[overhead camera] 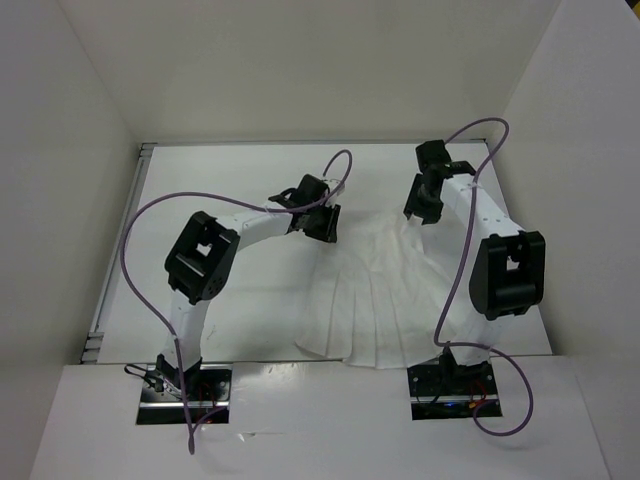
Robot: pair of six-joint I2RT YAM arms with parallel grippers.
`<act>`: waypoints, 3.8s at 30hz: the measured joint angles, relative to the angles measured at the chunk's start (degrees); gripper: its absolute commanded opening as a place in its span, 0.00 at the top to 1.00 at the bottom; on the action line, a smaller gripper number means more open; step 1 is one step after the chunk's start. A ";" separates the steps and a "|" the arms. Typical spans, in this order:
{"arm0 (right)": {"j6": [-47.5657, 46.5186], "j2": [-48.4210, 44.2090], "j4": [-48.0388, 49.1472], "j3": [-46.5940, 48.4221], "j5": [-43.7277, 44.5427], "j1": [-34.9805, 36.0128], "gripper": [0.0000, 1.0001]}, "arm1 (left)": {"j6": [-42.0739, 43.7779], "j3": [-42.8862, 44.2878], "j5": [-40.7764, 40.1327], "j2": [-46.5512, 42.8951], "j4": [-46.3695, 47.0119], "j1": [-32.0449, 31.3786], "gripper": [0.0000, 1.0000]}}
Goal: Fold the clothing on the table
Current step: Move the skirt to the center of the board, then flatten the skirt out
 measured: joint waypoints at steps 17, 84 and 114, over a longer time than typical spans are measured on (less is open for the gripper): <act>-0.02 -0.52 0.48 -3.76 -0.55 -2.40 0.51 | -2.80 -1.49 14.95 -10.51 -1.51 3.93 1.00; -3.85 10.73 1.99 13.84 5.01 20.39 0.49 | -18.53 -4.61 41.70 6.82 6.86 47.12 1.00; -15.91 37.31 9.18 32.65 -23.26 12.02 0.55 | -15.56 -3.93 42.80 8.68 3.06 47.12 1.00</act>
